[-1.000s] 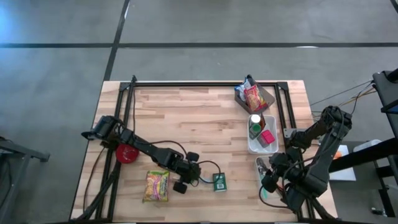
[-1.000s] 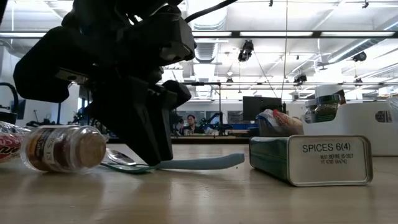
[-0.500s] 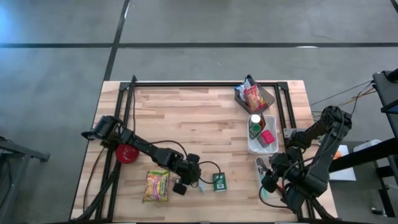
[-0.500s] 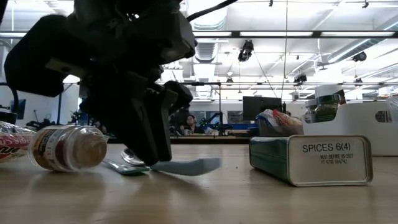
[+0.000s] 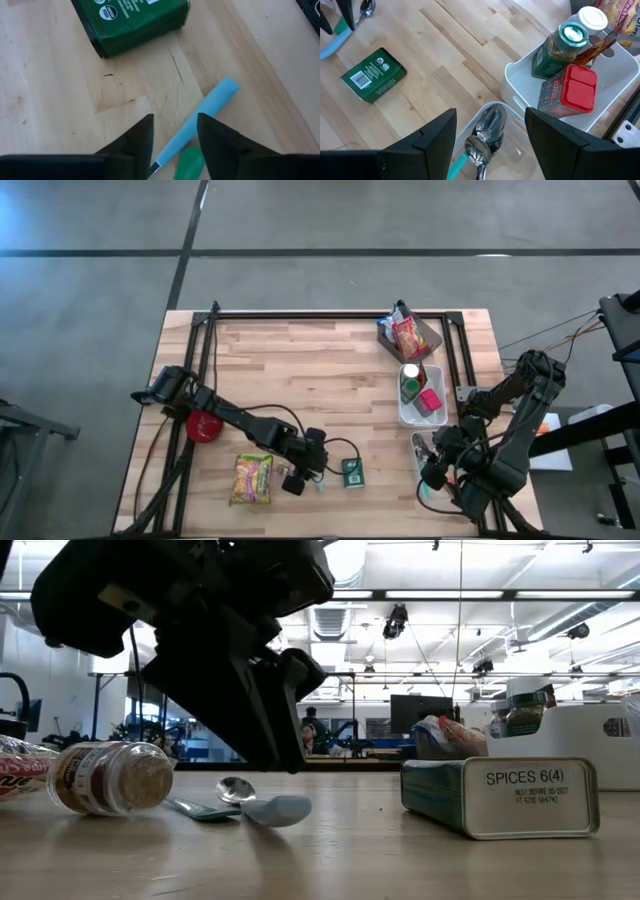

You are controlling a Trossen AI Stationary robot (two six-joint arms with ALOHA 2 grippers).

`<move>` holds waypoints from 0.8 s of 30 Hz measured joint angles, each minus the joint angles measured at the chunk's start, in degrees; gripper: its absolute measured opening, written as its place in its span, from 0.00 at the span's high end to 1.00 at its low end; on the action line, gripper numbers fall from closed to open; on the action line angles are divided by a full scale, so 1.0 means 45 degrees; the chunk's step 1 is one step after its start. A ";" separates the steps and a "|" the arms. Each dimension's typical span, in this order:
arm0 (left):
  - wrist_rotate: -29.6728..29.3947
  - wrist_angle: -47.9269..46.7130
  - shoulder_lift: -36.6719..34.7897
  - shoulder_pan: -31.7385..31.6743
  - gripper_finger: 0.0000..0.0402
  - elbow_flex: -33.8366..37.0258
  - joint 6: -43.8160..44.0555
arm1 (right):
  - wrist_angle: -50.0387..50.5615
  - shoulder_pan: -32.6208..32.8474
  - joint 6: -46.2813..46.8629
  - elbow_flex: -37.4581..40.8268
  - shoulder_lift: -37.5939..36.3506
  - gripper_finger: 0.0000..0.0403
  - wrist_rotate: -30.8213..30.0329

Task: Pick & Place Food Item
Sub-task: Put the blue spoon into the transparent bin

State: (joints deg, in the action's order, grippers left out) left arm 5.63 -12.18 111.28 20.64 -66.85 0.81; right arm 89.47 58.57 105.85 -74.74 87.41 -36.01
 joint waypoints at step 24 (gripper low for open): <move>0.0567 0.0427 0.0565 0.0350 0.43 0.0024 -0.2547 | -0.0092 0.0000 -0.0071 0.0000 -0.0007 0.42 0.0107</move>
State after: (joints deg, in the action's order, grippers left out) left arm 8.18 -10.25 113.83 22.22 -66.74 -10.66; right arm 89.06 58.57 105.54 -74.74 87.37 -35.53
